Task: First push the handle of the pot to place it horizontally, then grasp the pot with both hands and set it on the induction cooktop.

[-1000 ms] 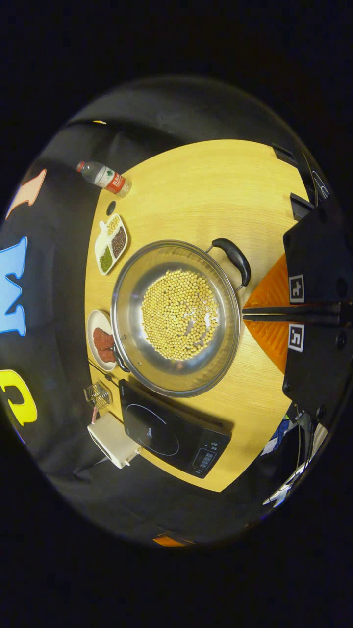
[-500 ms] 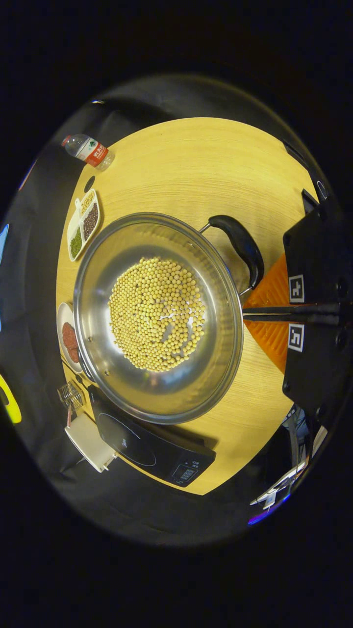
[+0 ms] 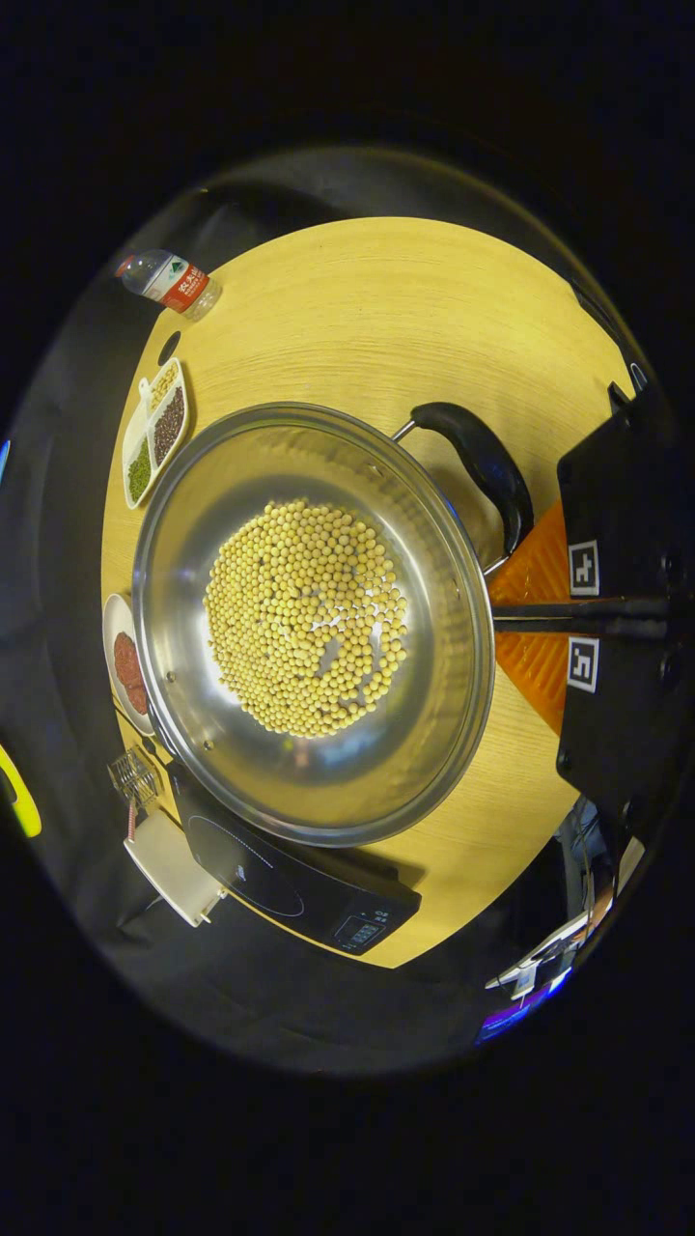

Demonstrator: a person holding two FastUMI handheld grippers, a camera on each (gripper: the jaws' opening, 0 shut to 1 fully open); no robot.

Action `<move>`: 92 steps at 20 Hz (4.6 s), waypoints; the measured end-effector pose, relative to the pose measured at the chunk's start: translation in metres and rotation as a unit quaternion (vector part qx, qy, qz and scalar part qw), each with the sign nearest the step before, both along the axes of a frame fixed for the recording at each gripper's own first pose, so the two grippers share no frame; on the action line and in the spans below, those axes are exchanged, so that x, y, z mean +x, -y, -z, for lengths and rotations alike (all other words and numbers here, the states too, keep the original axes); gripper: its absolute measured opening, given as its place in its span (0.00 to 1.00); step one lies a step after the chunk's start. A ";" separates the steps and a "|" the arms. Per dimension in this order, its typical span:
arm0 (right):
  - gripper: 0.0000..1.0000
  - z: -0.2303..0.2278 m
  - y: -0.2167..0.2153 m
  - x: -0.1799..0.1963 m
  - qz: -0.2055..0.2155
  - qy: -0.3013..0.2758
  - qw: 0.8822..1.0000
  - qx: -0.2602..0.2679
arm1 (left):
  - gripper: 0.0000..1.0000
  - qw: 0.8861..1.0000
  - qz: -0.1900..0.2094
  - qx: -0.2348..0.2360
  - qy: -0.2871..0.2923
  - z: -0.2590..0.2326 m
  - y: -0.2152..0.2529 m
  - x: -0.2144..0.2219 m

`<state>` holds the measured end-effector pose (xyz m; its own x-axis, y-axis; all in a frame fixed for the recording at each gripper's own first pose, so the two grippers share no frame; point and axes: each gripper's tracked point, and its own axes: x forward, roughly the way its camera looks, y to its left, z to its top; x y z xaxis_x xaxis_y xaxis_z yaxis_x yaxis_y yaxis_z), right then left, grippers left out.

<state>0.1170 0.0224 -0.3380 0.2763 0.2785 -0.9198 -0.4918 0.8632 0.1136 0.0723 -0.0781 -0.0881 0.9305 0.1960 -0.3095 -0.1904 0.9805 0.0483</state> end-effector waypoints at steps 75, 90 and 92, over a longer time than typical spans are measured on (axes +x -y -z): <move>0.82 0.010 0.040 0.192 0.188 0.109 0.971 0.100 | 0.72 0.944 0.137 -0.184 -0.238 0.292 0.068 0.259; 0.55 0.014 0.047 0.186 0.202 0.116 0.968 0.097 | 0.52 0.940 0.144 -0.189 -0.245 0.291 0.074 0.258; 0.55 0.005 0.046 0.175 0.204 0.117 0.967 0.097 | 0.52 0.940 0.148 -0.186 -0.245 0.282 0.070 0.249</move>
